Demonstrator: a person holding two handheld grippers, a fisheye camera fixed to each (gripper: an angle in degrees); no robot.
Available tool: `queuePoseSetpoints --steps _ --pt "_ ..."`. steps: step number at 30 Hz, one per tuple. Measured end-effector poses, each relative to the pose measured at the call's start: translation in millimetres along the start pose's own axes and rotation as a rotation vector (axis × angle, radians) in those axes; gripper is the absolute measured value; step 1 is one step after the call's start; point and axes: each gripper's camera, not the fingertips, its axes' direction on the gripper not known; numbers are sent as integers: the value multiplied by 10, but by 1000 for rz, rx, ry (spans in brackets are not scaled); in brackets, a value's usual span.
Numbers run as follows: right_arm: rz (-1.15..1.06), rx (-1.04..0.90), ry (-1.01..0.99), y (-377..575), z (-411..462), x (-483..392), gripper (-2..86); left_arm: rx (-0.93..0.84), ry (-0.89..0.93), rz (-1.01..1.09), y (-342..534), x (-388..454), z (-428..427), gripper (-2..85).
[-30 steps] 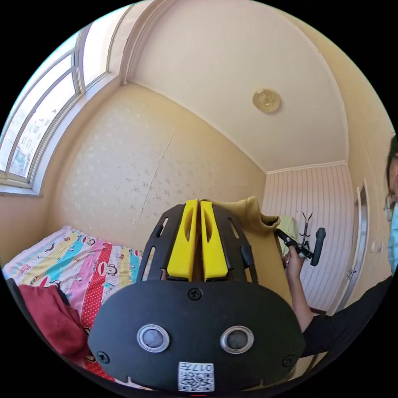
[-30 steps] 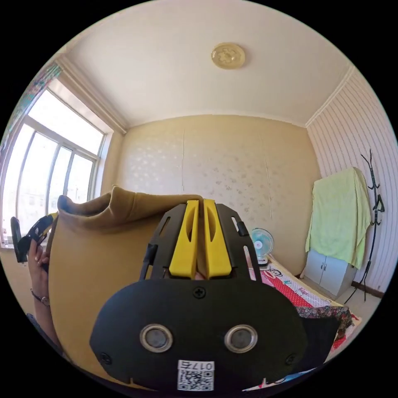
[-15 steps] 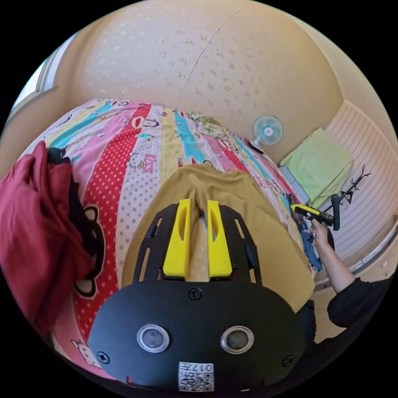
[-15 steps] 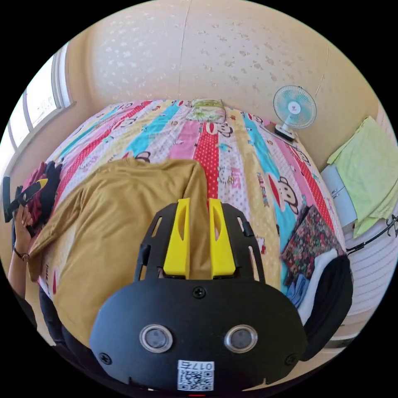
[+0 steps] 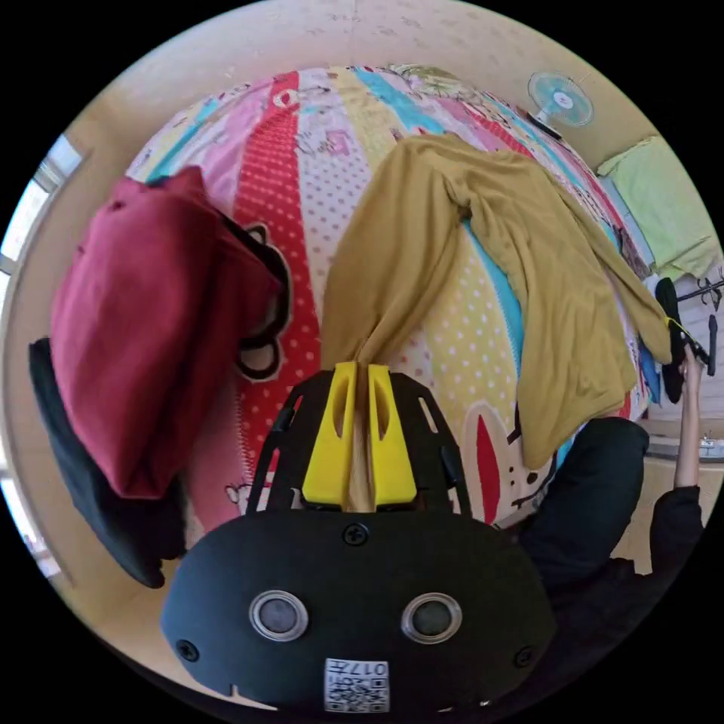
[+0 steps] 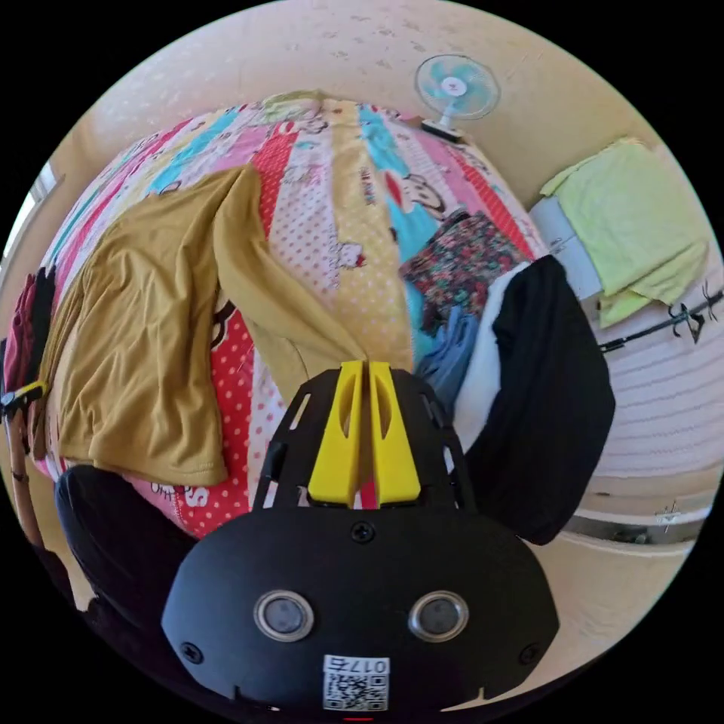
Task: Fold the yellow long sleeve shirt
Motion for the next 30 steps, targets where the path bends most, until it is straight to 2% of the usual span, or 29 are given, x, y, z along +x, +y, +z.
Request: queuePoseSetpoints --steps 2,4,6,8,9,12,13,14,15,17,19,21,25,30 --pt "64 42 -22 -39 -306 182 60 162 58 -139 110 -290 -545 41" --pt "47 124 -104 130 -640 146 105 224 181 -187 266 -335 -725 52" --pt "12 148 -228 315 -717 42 114 235 310 -194 419 -233 -709 79" --pt "-8 99 -363 452 -590 -50 113 182 533 -156 534 32 -424 117" --pt "8 21 -436 504 -412 -91 116 154 586 -140 542 114 -318 123" --pt "84 -180 -680 625 -7 -161 120 -81 774 -122 525 491 245 129" --pt "114 -128 -641 663 -111 -134 115 -110 763 -157 536 538 347 122" --pt "108 -132 -615 646 -176 -131 100 -102 702 -223 549 456 300 105" --pt "73 -174 -624 543 -288 -130 70 -121 717 -230 523 417 282 86" --pt "71 -194 -696 346 -555 -22 50 -145 985 -200 367 251 116 43" --pt "68 -82 -836 88 -1178 285 40 -57 1109 -212 303 50 -235 38" --pt "58 -16 -906 -68 -1696 528 36 -9 1098 -162 250 -75 -687 36" --pt "-13 57 -923 -138 -2669 909 32 94 1050 -56 431 -214 -1601 36" --pt "-50 -33 -907 174 -2927 1063 32 78 1007 -64 925 -284 -1790 37"
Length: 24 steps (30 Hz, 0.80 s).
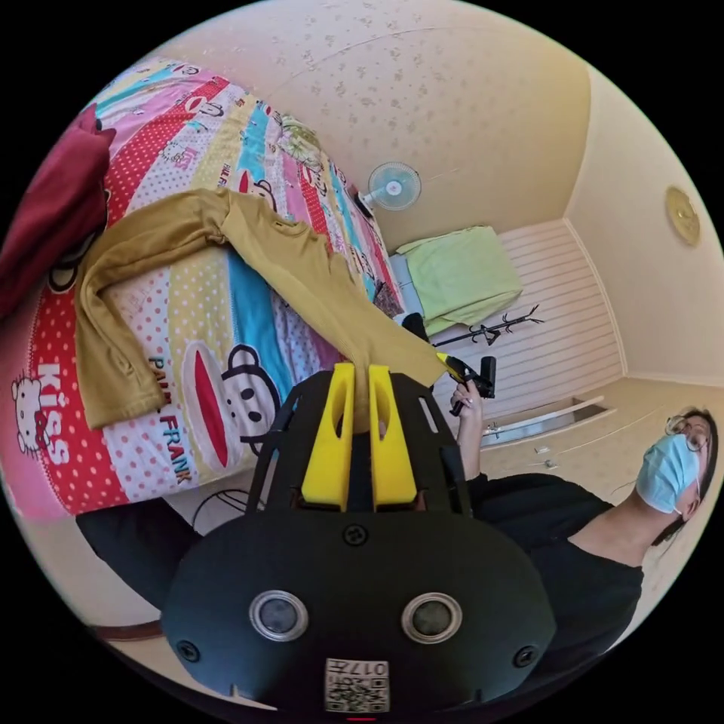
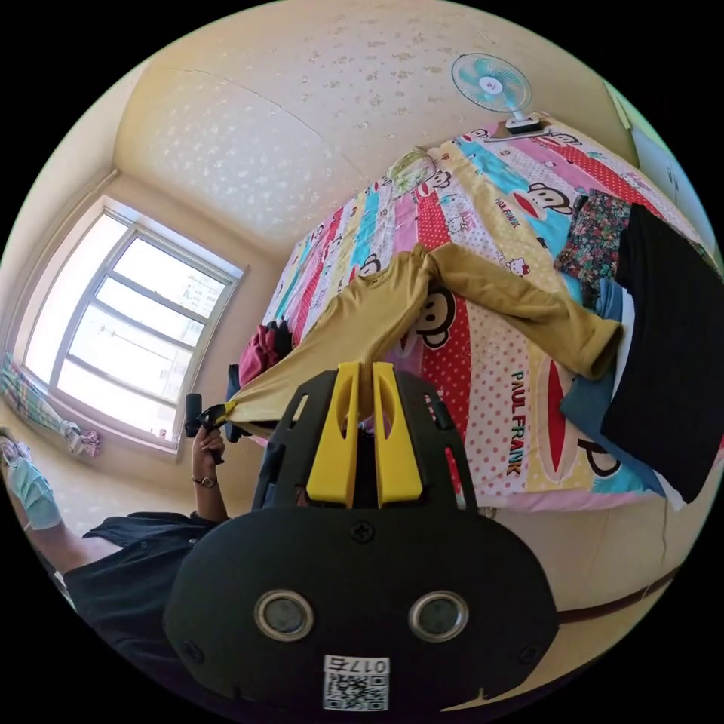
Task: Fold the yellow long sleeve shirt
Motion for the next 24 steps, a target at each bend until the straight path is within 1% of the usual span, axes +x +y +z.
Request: queuePoseSetpoints --steps 3,4,5,6,7,8,10,12,13,17,20,21,22,23,24 --pt "96 -90 50 336 266 230 33 -40 -70 -146 377 -333 183 45" --pt "172 -127 91 462 395 391 33 -63 -57 -216 520 -501 253 50" --pt "217 -137 106 520 439 477 34 -66 -5 -267 652 -643 276 56" --pt "278 -124 112 603 450 610 35 -58 23 -286 710 -698 265 60" --pt "322 -74 80 635 384 709 39 -31 56 -321 803 -779 204 60" --pt "342 -40 52 631 331 751 42 -8 53 -344 854 -821 113 60" --pt "386 123 -58 489 78 870 62 13 8 -350 853 -825 -49 60" --pt "399 232 -51 289 -70 910 72 39 -42 -340 798 -780 -210 61" --pt "430 288 6 142 -111 946 77 64 -63 -329 754 -740 -299 61" --pt "487 370 163 -267 27 982 100 126 -68 -301 621 -598 -438 61" --pt "437 432 393 -495 184 743 100 131 -68 -287 581 -509 -418 59" --pt "437 443 509 -575 261 692 98 128 -71 -287 578 -500 -409 58" --pt "451 406 587 -688 362 730 94 119 -77 -291 574 -498 -390 57" --pt "467 374 600 -750 413 783 92 110 -79 -302 577 -515 -374 57" --pt "493 314 571 -859 498 912 83 107 -76 -309 579 -527 -369 57"
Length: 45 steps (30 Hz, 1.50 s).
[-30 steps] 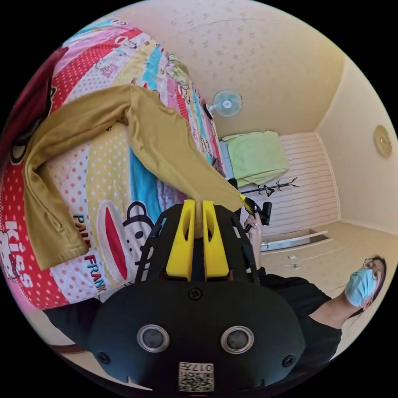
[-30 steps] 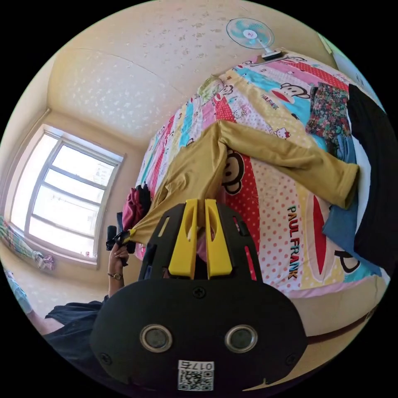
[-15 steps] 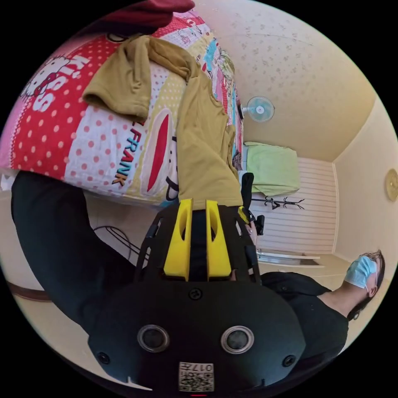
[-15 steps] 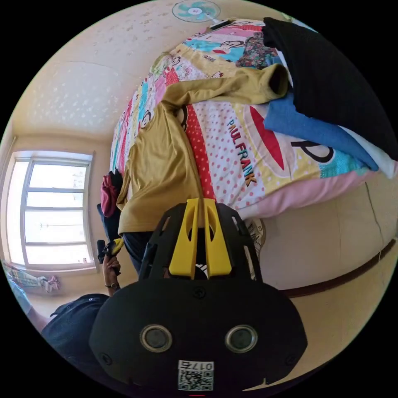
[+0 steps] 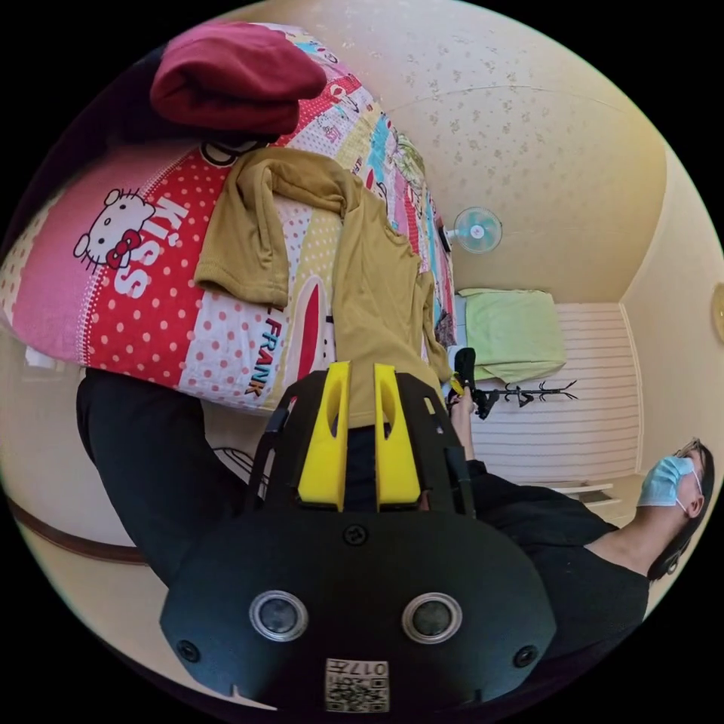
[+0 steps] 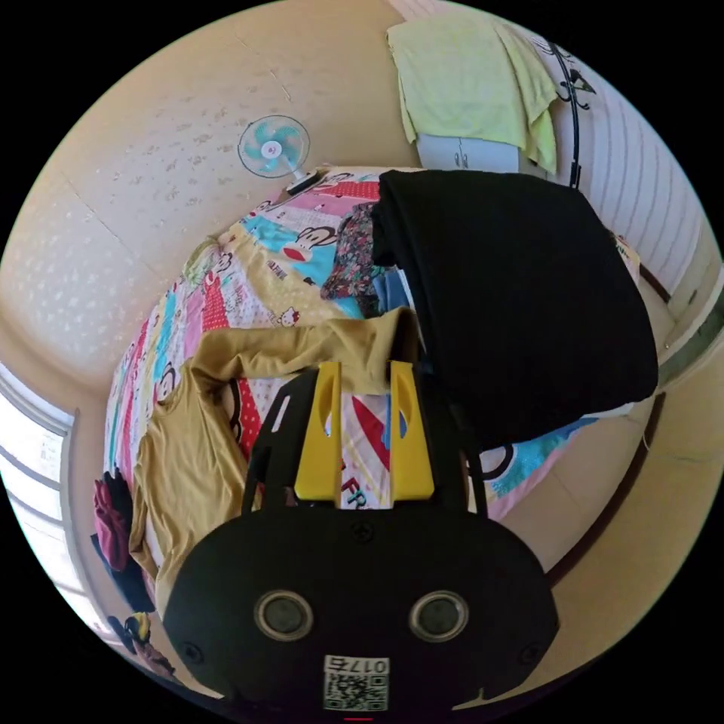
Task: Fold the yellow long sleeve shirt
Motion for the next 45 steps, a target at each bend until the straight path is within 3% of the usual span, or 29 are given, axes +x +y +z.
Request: queuePoseSetpoints --steps 3,9,12,15,17,21,24,27,30,34,38,40,42,45 --pt "-26 -126 -117 -254 110 -25 43 2 39 -28 -2 -59 -8 56" --pt "-366 92 -331 -827 -1177 -234 21 9 38 -17 -13 -1 -51 53" --pt "-490 171 -295 -997 -1574 -48 20 -2 61 -15 -1 4 -3 53" --pt "-393 99 -143 -938 -1427 432 20 -9 81 -20 57 -15 49 53" --pt "-333 65 -166 -750 -1244 799 20 -14 99 -38 115 -69 69 53" --pt "-187 79 -450 -192 -961 1614 23 -18 116 -67 167 -153 11 53" --pt "-49 102 -518 100 -787 2002 29 -6 95 -66 177 -154 -89 53" --pt "49 246 -597 435 -822 2175 47 14 88 -62 170 -143 -160 53" --pt "150 319 -612 691 -728 2178 95 28 108 -61 161 -135 -159 53" --pt "149 255 -596 619 -364 1889 127 5 120 -44 135 -89 -66 53" --pt "86 239 -445 613 -139 1496 137 2 126 -41 144 -95 -22 53" --pt "118 302 -336 566 -100 1385 117 12 144 -54 156 -137 -38 53" --pt "117 384 -335 464 -172 1290 58 19 153 -60 163 -177 -73 53" --pt "65 479 -367 138 -293 843 42 35 125 -66 167 -233 -152 53"
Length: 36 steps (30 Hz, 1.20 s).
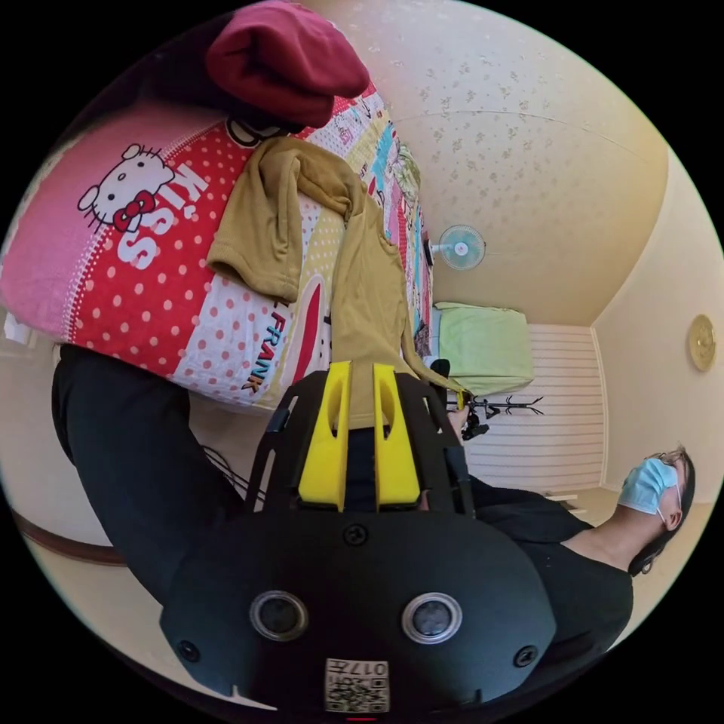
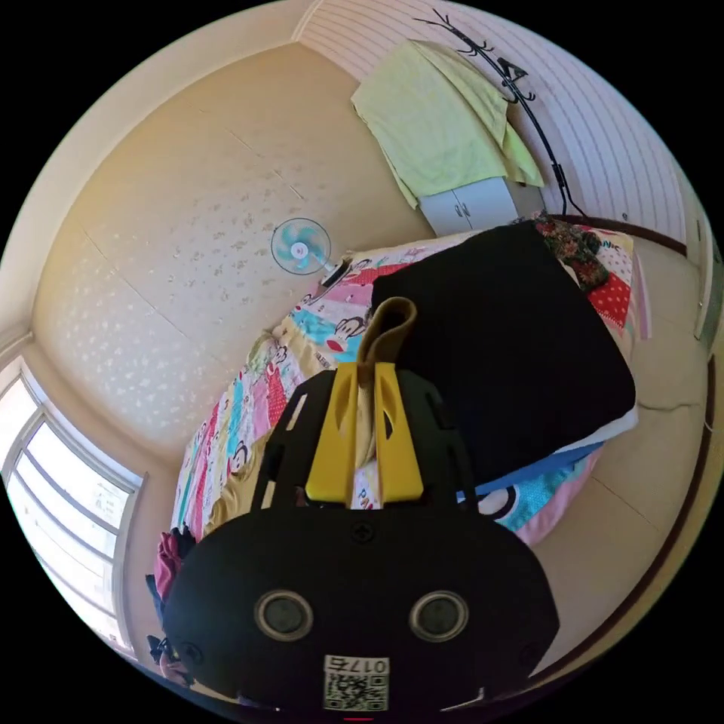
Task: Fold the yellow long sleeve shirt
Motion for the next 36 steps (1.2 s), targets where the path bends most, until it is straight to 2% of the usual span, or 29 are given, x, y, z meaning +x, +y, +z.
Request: queuePoseSetpoints --steps 2,6,10,11,13,16,19,21,23,26,28,29,30,31,33,34,36 --pt "-50 1 -85 -131 243 -429 37 26 -16 -2 -10 -39 -58 57" --pt "-242 -83 -390 1 948 -1747 33 48 -3 -13 -67 -111 -65 74" --pt "-432 -280 -604 946 1691 -2805 37 83 -20 -23 -189 -205 -32 113" --pt "-452 -323 -614 1132 1804 -2896 39 96 -39 -19 -237 -218 -25 126" --pt "-529 -536 -612 1963 2266 -3104 48 112 -98 1 -327 -213 -2 134" --pt "-581 -848 -589 2843 2649 -3045 66 110 -200 -43 -527 -292 108 137" --pt "-551 -960 -653 2916 2650 -2969 72 107 -183 -138 -696 -558 260 147" --pt "-572 -975 -675 2758 2566 -2984 74 145 -179 -180 -730 -724 271 114" --pt "-553 -959 -680 2601 2439 -2929 75 192 -32 -195 -739 -950 275 56" --pt "-493 -925 -721 2522 2235 -2691 73 205 83 -170 -754 -963 172 37" --pt "-508 -906 -694 2688 2151 -2385 65 260 55 -90 -726 -725 -112 35" --pt "-524 -904 -666 2746 2148 -2303 61 307 -16 -27 -694 -529 -378 34" --pt "-487 -945 -578 2812 2218 -2140 56 333 -65 -4 -674 -444 -523 33" --pt "-380 -1000 -572 2770 2323 -2010 51 396 -176 7 -622 -332 -819 33" --pt "-348 -968 -715 2631 2341 -1920 52 505 -295 -44 -529 -361 -1218 36" --pt "-355 -945 -719 2555 2352 -1884 45 554 -290 -118 -466 -517 -1420 39" --pt "-374 -947 -651 2495 2410 -1843 36 586 -146 -192 -348 -803 -1591 63"
